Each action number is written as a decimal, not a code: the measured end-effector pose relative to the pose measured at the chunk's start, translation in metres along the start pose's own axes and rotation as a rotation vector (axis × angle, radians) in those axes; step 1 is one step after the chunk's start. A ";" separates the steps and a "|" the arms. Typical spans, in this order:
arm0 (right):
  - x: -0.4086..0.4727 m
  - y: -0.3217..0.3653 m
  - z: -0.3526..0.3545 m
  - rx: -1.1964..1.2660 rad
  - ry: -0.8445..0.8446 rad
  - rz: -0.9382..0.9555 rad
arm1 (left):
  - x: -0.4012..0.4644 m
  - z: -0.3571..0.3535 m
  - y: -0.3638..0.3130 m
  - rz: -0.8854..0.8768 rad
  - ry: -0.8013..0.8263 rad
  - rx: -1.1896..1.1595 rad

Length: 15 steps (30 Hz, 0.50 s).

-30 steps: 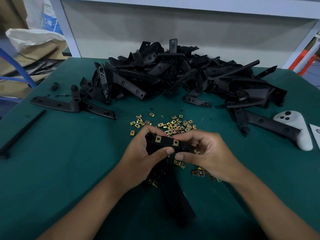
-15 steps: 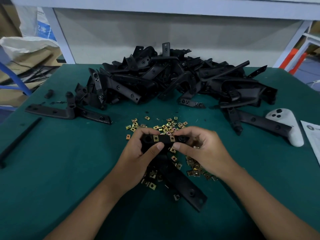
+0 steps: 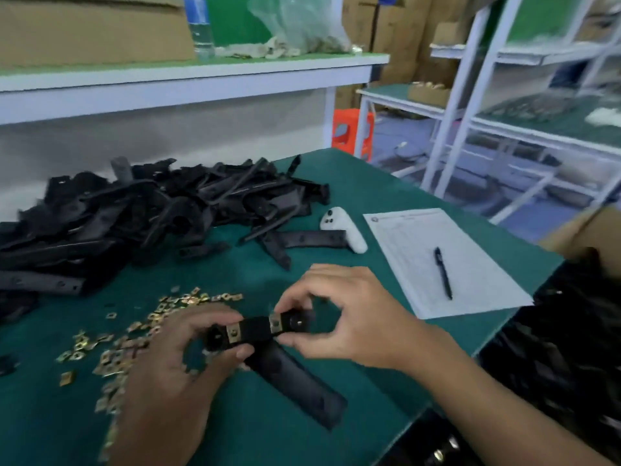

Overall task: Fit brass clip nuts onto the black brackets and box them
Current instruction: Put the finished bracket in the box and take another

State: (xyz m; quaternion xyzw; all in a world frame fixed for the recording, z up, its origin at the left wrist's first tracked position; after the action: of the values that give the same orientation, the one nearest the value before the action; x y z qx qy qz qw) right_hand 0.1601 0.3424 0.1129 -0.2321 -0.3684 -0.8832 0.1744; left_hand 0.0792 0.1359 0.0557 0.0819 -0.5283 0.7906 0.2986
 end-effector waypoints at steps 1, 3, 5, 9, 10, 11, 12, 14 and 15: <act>-0.022 0.001 0.020 -0.047 -0.048 -0.032 | 0.001 -0.023 -0.019 -0.091 0.032 0.004; -0.069 0.003 0.059 -0.136 -0.134 -0.117 | -0.003 -0.072 -0.057 -0.262 0.099 -0.006; -0.121 0.004 0.096 -0.213 -0.209 -0.227 | -0.013 -0.120 -0.090 -0.320 0.201 -0.085; -0.211 0.016 0.148 -0.311 -0.344 -0.435 | -0.041 -0.204 -0.137 -0.301 0.418 -0.204; -0.229 0.019 0.157 -0.333 -0.383 -0.471 | -0.049 -0.221 -0.145 -0.312 0.478 -0.204; -0.246 0.021 0.164 -0.365 -0.436 -0.517 | -0.055 -0.234 -0.153 -0.336 0.533 -0.196; -0.260 0.022 0.168 -0.419 -0.501 -0.557 | -0.061 -0.245 -0.159 -0.363 0.575 -0.180; -0.284 0.018 0.174 -0.528 -0.643 -0.659 | -0.066 -0.253 -0.167 -0.423 0.592 -0.139; -0.294 0.015 0.176 -0.549 -0.726 -0.674 | -0.063 -0.250 -0.169 -0.456 0.550 -0.119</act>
State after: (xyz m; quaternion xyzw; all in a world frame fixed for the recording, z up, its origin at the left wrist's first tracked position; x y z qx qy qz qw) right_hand 0.4618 0.5012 0.0723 -0.4274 -0.2152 -0.8169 -0.3220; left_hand 0.2705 0.3772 0.0533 -0.0355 -0.4412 0.6640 0.6026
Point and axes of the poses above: each hand's wrist, its own x-axis towards the middle knuckle, its own z-axis out of the back of the hand, y = z × x, the point moved 4 cm from there along x, towards the middle knuckle, and after that the axes turned 5 degrees about x, right-handed, at the moved point
